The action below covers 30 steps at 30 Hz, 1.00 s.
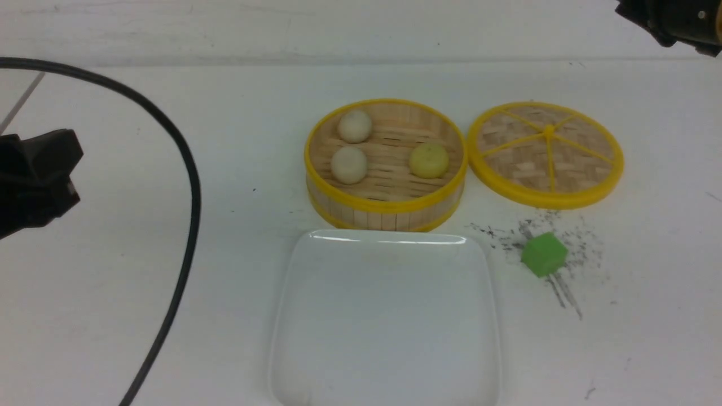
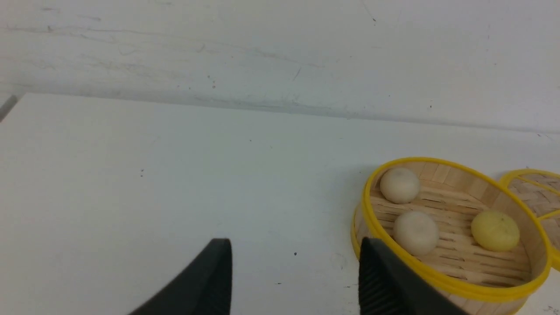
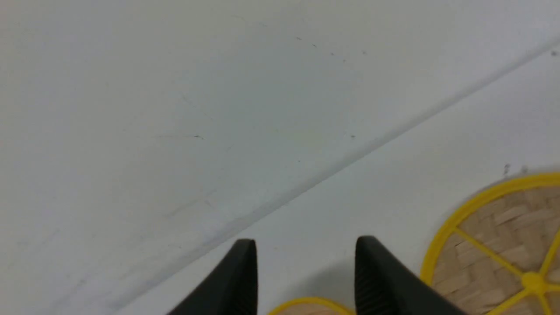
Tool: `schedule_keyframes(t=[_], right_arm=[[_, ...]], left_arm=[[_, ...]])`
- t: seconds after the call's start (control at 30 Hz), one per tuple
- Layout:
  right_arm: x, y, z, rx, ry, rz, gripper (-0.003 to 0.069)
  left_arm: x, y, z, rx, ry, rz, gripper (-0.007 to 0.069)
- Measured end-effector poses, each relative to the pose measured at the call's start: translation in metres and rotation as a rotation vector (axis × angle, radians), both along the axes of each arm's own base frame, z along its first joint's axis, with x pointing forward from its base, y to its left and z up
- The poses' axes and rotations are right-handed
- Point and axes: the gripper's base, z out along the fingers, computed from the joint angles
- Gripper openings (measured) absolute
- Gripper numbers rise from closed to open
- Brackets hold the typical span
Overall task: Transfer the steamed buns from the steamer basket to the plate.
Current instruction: Use the right arm to grab the steamed stuffed bun that is closest to it
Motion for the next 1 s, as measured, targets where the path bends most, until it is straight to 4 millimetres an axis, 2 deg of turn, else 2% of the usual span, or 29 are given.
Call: schedule_keyframes(t=[0.13,0.27,0.4,0.47,0.5,0.57,0.67,0.87,1.0], right_arm=[[0.002,0.001,-0.004,0.111,0.053,-0.011,0.0323],[0.003,0.002,-0.009,0.055,0.05,0.017,0.0323],[0.003,0.004,-0.009,-0.234,-0.056,0.126,0.0323],[0.001,0.007,-0.01,-0.433,-0.14,0.222,0.0323],[0.001,0.007,-0.01,-0.473,-0.158,0.243,0.0323],[-0.001,0.011,-0.01,-0.7,-0.271,0.358,0.0323],[-0.002,0.012,-0.01,-0.853,-0.344,0.409,0.0323],[-0.001,0.011,-0.01,-0.928,-0.373,0.418,0.0323],[-0.001,0.011,-0.01,-0.836,-0.329,0.388,0.0323]], left_arm=[[0.0,0.0,0.0,-0.002,-0.001,0.001,0.0409],[0.0,0.0,0.0,-0.003,-0.001,0.001,0.0409],[0.0,0.0,0.0,-0.003,-0.002,0.001,0.0409],[0.0,0.0,0.0,-0.003,-0.002,0.002,0.0409],[0.0,0.0,0.0,-0.003,-0.002,0.002,0.0409],[0.0,0.0,0.0,-0.003,-0.004,0.003,0.0409],[0.0,0.0,0.001,-0.003,-0.006,0.005,0.0409],[0.0,0.0,0.001,-0.003,-0.007,0.005,0.0409],[0.0,0.001,0.001,-0.003,-0.009,0.006,0.0409]])
